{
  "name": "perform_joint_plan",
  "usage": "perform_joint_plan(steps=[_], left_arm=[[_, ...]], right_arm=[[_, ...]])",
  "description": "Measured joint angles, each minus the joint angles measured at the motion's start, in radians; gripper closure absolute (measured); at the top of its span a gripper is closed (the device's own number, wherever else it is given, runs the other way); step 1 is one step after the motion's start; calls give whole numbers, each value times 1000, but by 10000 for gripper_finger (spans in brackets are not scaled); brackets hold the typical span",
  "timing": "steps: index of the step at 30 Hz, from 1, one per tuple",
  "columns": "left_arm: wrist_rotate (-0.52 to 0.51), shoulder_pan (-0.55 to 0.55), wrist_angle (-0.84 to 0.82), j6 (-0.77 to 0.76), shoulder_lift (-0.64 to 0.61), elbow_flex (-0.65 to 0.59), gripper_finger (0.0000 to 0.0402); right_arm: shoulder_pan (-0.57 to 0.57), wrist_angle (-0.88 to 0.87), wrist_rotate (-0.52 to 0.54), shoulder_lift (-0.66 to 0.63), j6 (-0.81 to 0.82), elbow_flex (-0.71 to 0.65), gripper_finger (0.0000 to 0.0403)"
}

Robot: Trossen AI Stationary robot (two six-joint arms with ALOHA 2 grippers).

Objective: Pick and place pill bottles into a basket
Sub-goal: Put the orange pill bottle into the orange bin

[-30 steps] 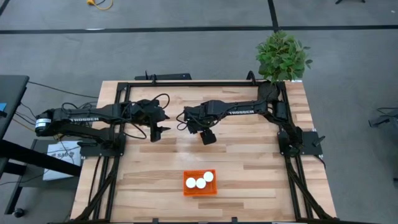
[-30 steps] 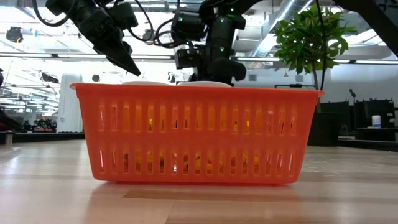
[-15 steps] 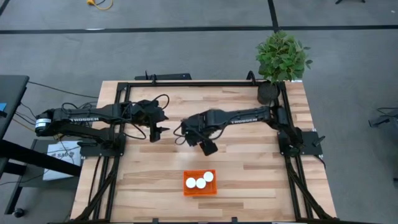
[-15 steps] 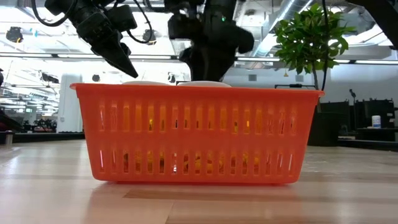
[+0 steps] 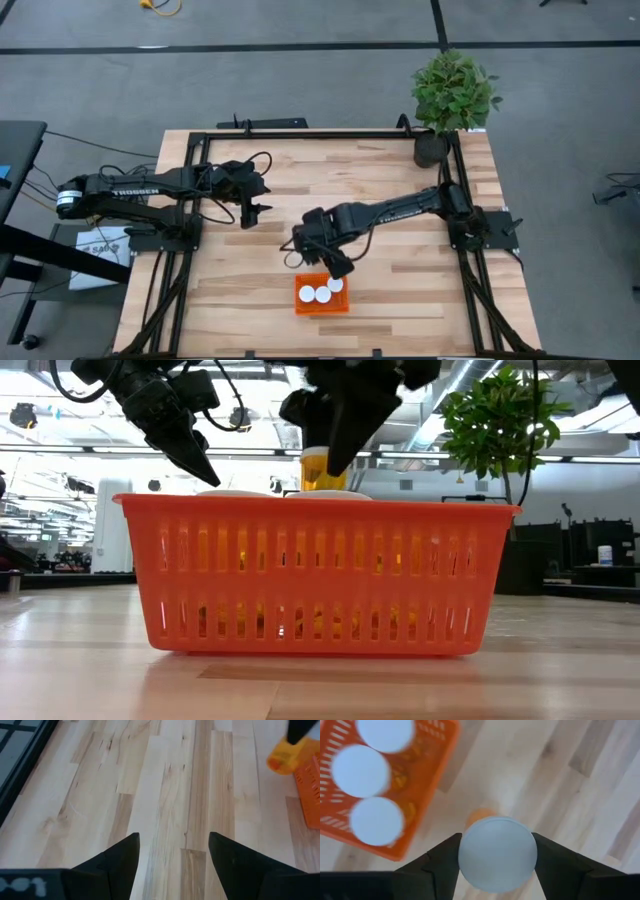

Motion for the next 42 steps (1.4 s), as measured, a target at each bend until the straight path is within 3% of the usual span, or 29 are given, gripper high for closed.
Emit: perform_joint_plan(steps=[4, 11, 18, 27, 35, 42], left_arm=[[0, 0, 0, 0, 0, 0, 172], [0, 0, 0, 0, 0, 0, 172], [0, 0, 0, -1, 0, 0, 172], [0, 0, 0, -3, 0, 0, 172], [0, 0, 0, -5, 0, 0, 172], [0, 0, -2, -12, 0, 0, 172]], right_arm=[[39, 0, 0, 0, 45, 0, 181], [99, 6, 0, 0, 97, 0, 204], [133, 18, -3, 0, 122, -1, 178], [144, 135, -56, 0, 113, -2, 204], [144, 152, -56, 6, 103, -2, 180], [143, 151, -52, 38, 87, 0, 200]])
